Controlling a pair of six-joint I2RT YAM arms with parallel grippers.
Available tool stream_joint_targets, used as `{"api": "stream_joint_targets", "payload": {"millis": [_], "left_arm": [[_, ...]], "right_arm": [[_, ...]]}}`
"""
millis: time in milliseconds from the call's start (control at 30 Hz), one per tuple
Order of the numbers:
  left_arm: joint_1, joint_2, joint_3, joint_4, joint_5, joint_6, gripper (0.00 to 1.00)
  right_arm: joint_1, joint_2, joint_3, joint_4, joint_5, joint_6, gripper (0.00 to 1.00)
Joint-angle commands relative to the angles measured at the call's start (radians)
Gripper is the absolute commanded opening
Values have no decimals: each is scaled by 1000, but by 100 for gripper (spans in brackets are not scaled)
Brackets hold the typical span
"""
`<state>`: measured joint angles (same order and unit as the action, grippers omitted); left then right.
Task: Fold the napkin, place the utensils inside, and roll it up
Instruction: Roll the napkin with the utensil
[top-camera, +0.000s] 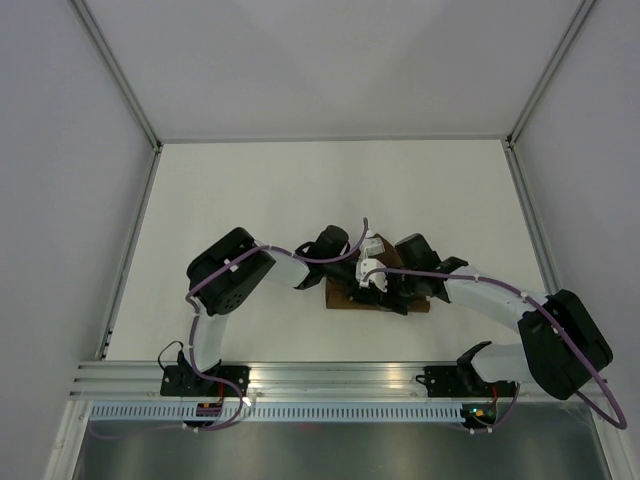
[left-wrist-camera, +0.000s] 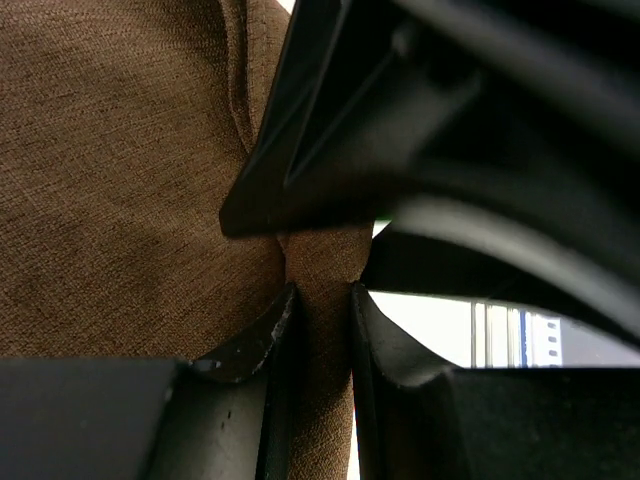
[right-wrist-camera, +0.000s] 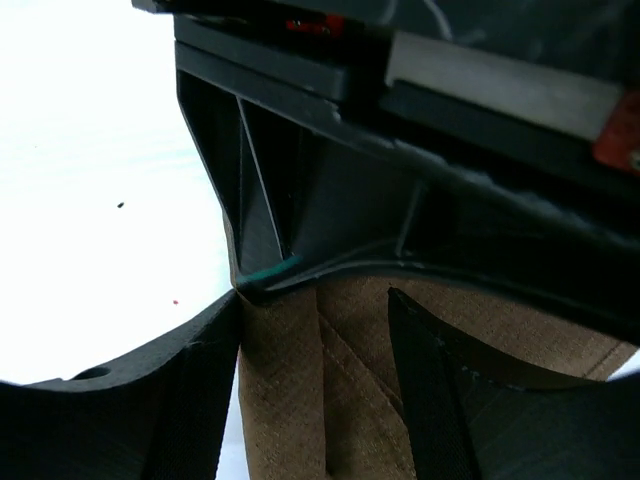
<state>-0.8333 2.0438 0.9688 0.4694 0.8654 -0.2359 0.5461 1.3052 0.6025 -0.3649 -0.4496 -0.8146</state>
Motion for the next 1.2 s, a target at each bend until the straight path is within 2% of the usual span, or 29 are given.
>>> {"api": "stream_joint_targets", "payload": {"millis": [0, 100, 200, 333, 367, 400, 433, 533, 733, 1167], "left_arm": [[-7, 65, -16, -152, -3, -16, 2], [-1, 69, -13, -149, 0, -22, 2], [2, 64, -10, -147, 6, -23, 2], [5, 38, -19, -144, -26, -14, 3], [7, 32, -21, -143, -31, -14, 6], [7, 17, -24, -134, -34, -17, 15], [8, 9, -31, -126, -40, -22, 16], [17, -20, -39, -109, -42, -32, 21], [48, -86, -50, -98, -32, -34, 26], [106, -188, -87, -65, 0, 0, 33]], "right_arm": [[29, 25, -4, 80, 55, 17, 65], [48, 40, -9, 83, 68, 15, 61], [49, 58, -14, 89, 71, 18, 50], [51, 83, -17, 84, 69, 20, 25], [51, 91, -15, 83, 68, 20, 21], [51, 92, -15, 75, 63, 20, 18], [49, 97, -15, 72, 60, 22, 13], [49, 109, -7, 55, 57, 23, 7], [45, 137, 11, 8, 31, 6, 0], [-23, 258, 92, -115, -50, -40, 0]]}}
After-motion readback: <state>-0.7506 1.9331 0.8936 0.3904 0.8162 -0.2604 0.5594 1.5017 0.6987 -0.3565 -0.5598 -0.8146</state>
